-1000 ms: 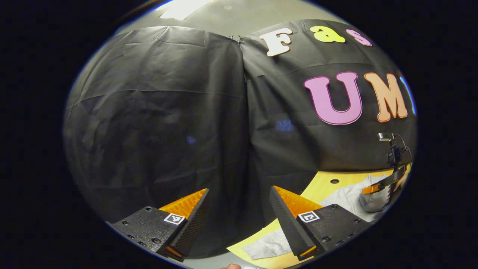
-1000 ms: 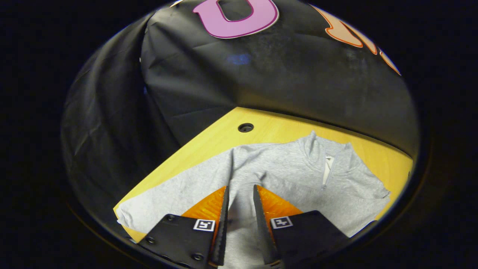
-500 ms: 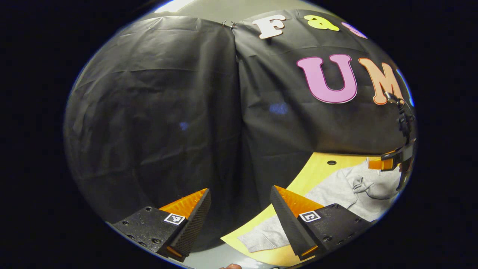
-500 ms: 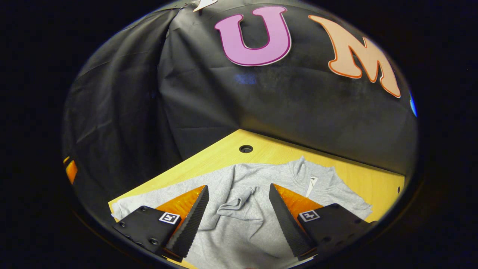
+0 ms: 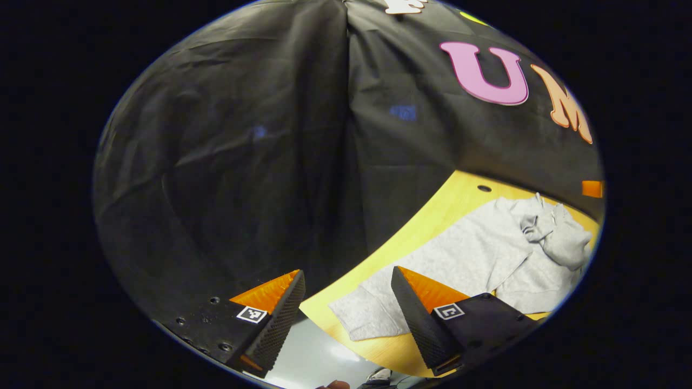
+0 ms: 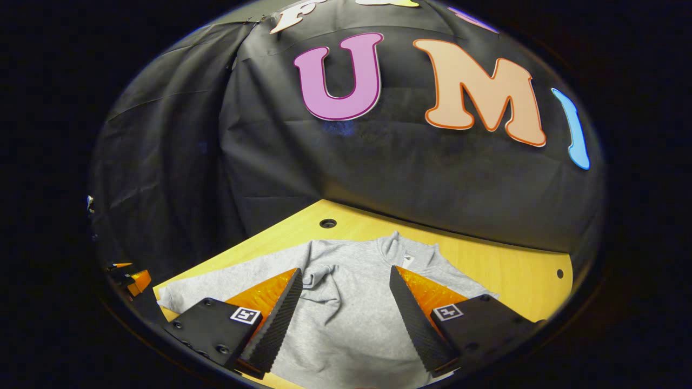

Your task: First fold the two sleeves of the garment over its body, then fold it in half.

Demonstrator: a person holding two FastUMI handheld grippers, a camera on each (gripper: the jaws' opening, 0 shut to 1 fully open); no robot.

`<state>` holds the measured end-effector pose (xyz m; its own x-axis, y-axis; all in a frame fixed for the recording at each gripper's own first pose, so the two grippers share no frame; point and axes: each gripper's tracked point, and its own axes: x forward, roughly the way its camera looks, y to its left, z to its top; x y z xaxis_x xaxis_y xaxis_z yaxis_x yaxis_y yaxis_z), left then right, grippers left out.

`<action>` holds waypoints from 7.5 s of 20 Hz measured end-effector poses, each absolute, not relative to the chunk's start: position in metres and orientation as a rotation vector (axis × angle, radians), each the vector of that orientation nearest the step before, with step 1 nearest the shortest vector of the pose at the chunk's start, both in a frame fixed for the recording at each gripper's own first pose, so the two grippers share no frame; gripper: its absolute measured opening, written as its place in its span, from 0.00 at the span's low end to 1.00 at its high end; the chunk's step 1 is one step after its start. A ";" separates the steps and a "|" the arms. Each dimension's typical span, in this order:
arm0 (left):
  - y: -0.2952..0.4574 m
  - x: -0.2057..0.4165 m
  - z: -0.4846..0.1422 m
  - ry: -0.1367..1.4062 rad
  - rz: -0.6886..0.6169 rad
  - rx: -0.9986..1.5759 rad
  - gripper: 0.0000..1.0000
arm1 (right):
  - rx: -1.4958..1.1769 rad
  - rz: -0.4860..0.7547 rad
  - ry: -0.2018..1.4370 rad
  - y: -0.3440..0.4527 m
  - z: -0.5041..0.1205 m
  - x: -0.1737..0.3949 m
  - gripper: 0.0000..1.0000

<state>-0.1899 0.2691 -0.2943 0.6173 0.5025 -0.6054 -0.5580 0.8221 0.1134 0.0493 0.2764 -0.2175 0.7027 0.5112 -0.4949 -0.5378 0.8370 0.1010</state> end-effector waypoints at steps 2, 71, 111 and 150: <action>0.262 -0.194 -0.316 0.723 0.598 -0.116 0.95 | -0.059 0.560 0.540 0.260 -0.218 0.046 0.99; -0.087 0.069 -0.166 0.614 -0.286 -0.176 0.00 | -0.006 -0.005 0.596 -0.091 -0.230 -0.080 1.00; -0.084 0.065 -0.169 0.545 -0.242 -0.131 0.95 | 0.026 0.063 0.632 -0.073 -0.244 -0.064 1.00; 0.071 -0.111 -0.333 0.946 -0.201 -0.093 0.96 | -0.043 0.012 0.906 0.024 -0.351 -0.116 1.00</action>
